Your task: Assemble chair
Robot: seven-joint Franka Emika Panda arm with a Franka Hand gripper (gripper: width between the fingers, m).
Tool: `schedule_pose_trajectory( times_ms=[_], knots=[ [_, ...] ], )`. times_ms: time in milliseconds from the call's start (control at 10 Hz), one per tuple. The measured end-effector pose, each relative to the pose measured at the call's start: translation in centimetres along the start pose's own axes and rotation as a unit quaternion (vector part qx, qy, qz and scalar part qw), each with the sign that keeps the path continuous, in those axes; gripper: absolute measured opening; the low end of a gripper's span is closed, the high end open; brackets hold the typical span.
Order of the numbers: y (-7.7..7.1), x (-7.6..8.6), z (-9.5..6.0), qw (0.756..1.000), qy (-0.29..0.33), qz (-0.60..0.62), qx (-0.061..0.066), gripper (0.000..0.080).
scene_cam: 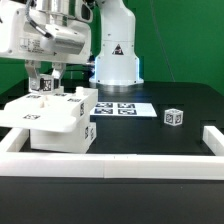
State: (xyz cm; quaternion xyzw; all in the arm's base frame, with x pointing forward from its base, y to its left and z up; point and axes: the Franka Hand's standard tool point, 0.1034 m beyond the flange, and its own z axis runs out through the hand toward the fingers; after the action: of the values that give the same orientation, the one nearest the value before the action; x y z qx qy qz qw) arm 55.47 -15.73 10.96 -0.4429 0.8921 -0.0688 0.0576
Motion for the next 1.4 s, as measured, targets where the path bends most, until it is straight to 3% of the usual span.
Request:
schedule_pose_trajectory(
  times_ms=[400, 500, 600, 700, 800, 1100, 1400],
  knots=[
    [-0.12, -0.19, 0.19, 0.995, -0.004, 0.104, -0.003, 0.0288],
    [-0.09, -0.19, 0.25, 0.995, -0.003, 0.095, -0.003, 0.0377],
    [-0.06, -0.18, 0.28, 0.998, -0.003, 0.070, -0.003, 0.0514],
    [0.02, -0.10, 0.33, 0.999, -0.002, 0.049, -0.003, 0.0514],
    [0.09, -0.06, 0.35, 1.000, -0.002, 0.014, -0.004, 0.0622],
    [0.46, -0.06, 0.27, 0.990, -0.005, -0.138, -0.005, 0.0648],
    [0.61, 0.12, 0.24, 0.963, -0.006, -0.269, -0.006, 0.0649]
  ],
)
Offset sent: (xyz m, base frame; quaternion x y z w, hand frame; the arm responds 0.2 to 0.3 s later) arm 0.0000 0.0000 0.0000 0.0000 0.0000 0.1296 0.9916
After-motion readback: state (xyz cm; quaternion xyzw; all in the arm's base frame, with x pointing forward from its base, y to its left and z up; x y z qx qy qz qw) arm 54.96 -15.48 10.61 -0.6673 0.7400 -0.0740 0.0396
